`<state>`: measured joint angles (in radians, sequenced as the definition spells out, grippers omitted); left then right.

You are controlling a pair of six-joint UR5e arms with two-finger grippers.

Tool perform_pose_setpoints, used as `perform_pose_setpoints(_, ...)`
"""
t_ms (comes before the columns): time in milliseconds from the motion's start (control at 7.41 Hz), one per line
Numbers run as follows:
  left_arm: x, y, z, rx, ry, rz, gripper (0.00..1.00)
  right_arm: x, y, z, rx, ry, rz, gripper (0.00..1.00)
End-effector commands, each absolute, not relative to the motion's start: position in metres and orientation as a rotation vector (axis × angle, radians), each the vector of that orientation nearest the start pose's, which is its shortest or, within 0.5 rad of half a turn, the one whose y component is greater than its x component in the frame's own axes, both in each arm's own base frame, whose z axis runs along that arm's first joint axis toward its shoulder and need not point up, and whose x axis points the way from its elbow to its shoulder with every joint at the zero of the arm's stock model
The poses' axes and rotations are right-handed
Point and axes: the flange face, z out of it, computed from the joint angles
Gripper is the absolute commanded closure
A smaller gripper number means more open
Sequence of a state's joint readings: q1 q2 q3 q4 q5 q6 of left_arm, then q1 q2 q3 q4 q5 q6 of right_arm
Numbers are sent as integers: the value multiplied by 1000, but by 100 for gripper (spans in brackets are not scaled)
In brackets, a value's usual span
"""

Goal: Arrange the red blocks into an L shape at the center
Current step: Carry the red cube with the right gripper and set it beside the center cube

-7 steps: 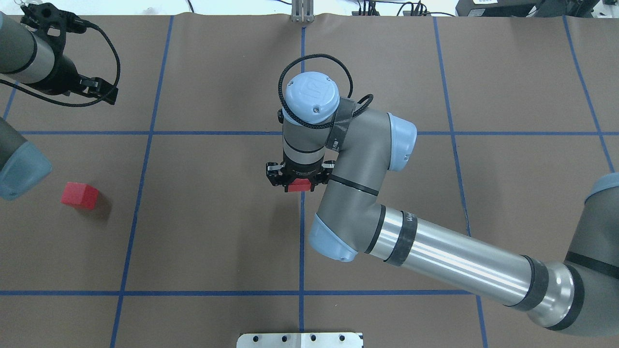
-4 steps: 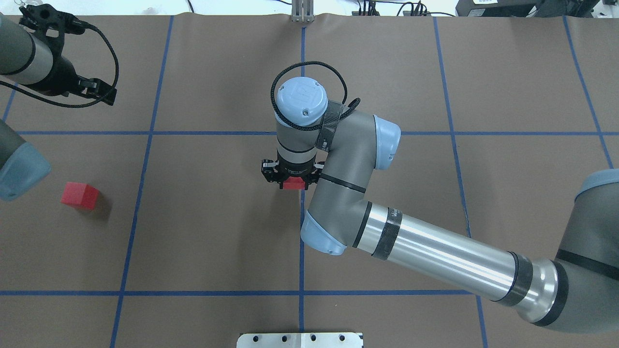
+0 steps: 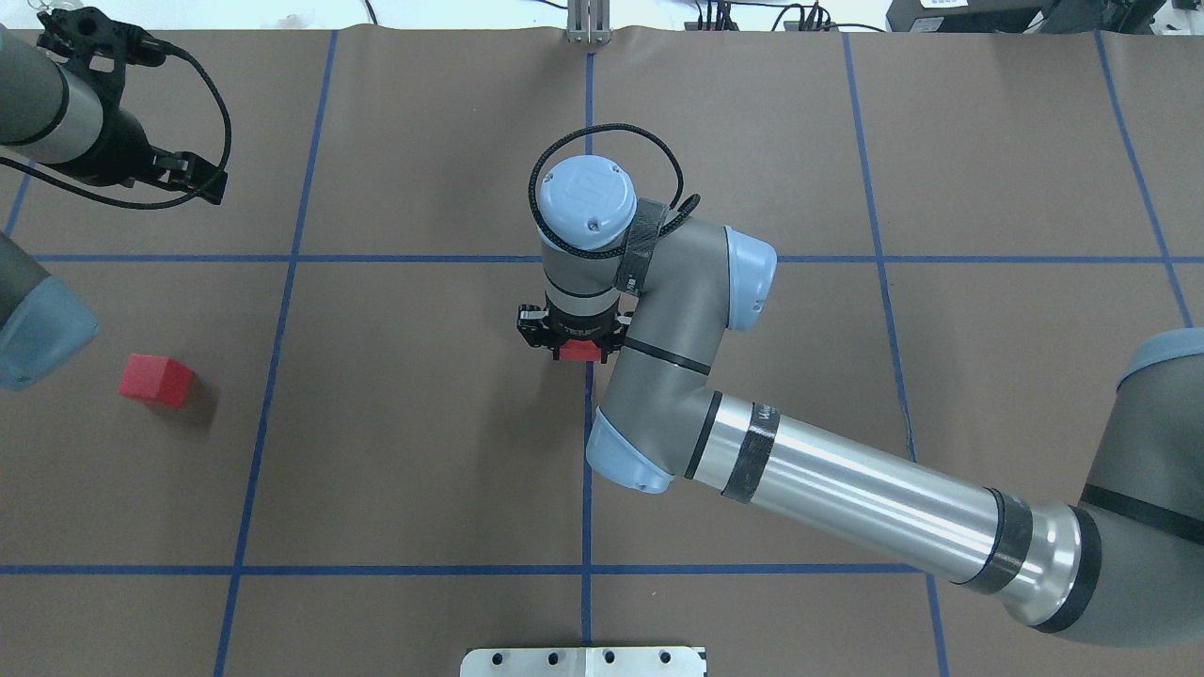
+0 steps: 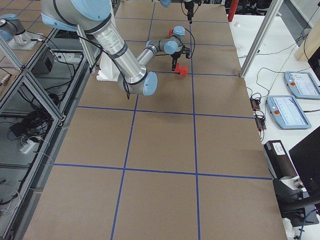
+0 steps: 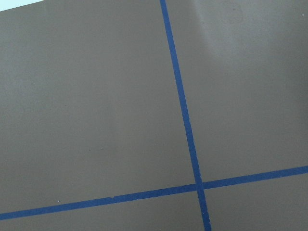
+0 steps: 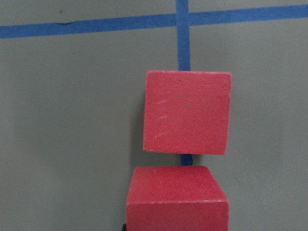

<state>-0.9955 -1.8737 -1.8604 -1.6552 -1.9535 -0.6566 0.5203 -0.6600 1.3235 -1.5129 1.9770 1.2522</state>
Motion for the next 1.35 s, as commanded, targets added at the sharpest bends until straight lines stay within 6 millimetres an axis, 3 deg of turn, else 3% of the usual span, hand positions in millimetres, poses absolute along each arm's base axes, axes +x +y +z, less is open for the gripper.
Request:
perform_pose_setpoints(0,240,-545,360,330,686,52,0,-631,-473,188,-39,-792,47,100)
perform_pose_setpoints(405,240,-545,360,327,686,49,0,-634,-472,190,-25,-783,48,100)
perform_pose_setpoints(540,240,-546,363,326,682,50,0,-634,-472,191,-21,-781,48,92)
perform_pose_setpoints(675,241,-546,362,326,684,51,0,-634,-473,191,-17,-780,50,70)
perform_pose_setpoints(810,240,-546,362,327,683,51,0,-633,-474,192,-7,-776,52,41)
perform_pose_setpoints(945,240,-546,362,327,683,51,0,-637,-470,191,15,-767,56,21)
perform_pose_setpoints(1215,239,-546,364,325,681,49,0,-637,-470,191,24,-769,56,4)
